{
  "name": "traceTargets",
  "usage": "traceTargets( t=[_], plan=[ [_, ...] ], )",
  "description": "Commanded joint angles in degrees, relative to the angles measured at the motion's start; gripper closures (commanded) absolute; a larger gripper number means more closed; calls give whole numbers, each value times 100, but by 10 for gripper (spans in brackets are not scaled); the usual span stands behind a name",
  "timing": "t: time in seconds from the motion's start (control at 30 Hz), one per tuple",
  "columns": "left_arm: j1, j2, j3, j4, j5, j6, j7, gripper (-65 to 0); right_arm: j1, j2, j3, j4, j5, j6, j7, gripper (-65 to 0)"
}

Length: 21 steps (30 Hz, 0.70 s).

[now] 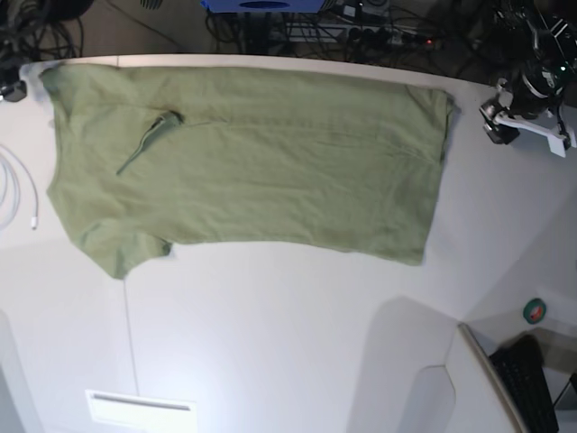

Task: Layout the t-shirt on the table in an organized manner, then fold the t-shirt properly
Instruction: 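Lay the shirt down and open both grippers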

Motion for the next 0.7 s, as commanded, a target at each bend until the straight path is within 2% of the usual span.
traceTargets(
  t=[0.0,0.1,0.13,0.27,0.3,0.4,0.5,0.67],
  plan=[
    [-56,-214,-65,69,-57,-34,-109,-466,192,225,21,8,36,29,82,-368],
    [-170,-425,-91,43,-57,-34,-109,-464,904,585,12,-406,-614,100,82,-368],
    [-179,-443,-91,43,-57,-34,-109,-464,1194,673,-15,-511,-887,232,73,-368],
    [-188,-452,-39,78,-57,-34,-118,-462,2398,1034,-850,-995,-2100,1137,91,-365],
    [-188,-443,-39,78,-57,-34,-118,-462,2715,1060,-1113,-1197,-2461,1251,143,-365],
    [-232,-434,-39,78,-66,-34,-100,-457,3401,1034,-1632,-1777,-3366,1260,618,-365],
    [-214,-434,-74,69,-66,-34,-100,-365,3902,1007,-2195,-2480,-3964,1269,1137,-365],
    [-205,-434,-91,60,-66,-34,-100,-125,4473,1051,-2713,-3843,-4105,1269,1761,-365]
  ],
)
